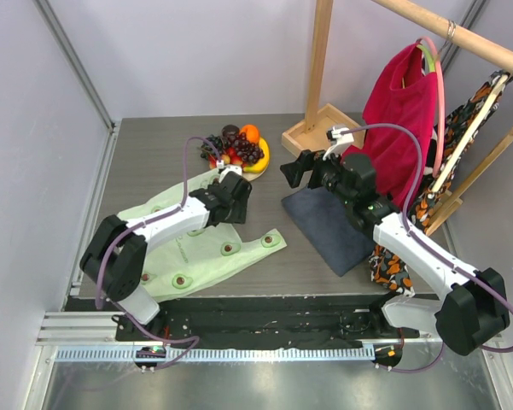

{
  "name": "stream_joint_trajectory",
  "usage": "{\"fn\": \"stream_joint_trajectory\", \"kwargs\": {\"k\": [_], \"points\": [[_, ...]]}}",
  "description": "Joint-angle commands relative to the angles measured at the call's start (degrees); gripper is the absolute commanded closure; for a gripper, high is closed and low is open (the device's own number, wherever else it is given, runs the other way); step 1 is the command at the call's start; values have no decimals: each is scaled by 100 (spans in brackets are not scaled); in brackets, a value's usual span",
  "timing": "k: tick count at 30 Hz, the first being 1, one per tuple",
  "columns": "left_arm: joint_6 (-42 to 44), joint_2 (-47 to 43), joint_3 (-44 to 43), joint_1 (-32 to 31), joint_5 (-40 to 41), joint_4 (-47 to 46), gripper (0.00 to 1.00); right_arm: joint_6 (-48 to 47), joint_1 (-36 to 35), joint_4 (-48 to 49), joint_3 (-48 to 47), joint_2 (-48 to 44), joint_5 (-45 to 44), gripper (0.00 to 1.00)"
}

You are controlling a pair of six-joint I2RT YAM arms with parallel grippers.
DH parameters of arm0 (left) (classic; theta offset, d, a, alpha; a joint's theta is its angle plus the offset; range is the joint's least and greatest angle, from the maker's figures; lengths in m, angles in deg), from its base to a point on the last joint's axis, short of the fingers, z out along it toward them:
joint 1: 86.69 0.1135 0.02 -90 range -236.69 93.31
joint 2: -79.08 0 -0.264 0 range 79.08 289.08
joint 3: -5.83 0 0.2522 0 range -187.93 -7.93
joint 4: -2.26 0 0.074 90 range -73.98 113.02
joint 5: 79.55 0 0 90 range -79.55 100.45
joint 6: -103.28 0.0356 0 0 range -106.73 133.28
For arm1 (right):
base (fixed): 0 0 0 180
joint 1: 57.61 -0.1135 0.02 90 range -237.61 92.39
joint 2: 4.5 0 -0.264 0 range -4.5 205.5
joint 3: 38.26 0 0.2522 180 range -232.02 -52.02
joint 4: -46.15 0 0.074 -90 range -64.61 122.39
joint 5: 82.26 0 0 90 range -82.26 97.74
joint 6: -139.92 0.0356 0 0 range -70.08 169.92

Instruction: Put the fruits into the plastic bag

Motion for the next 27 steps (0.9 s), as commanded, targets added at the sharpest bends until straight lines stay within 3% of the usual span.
{"fn": "stream_joint_trajectory", "kwargs": {"k": [1, 15, 23, 25, 27], "points": [[-120, 334, -282, 236, -193, -370, 34, 136, 33, 468, 58, -204, 169, 5], [-261, 836, 35, 650, -695, -739, 55, 162, 33, 494, 58, -143, 248, 5], [-270, 985, 211, 756, -730, -853, 59, 162, 42, 512, 49, -82, 248, 5], [-269, 1065, 237, 799, -791, -853, 64, 171, 33, 494, 31, -73, 265, 4], [-278, 1065, 359, 835, -827, -923, 77, 154, 33, 494, 31, -90, 265, 5]]}}
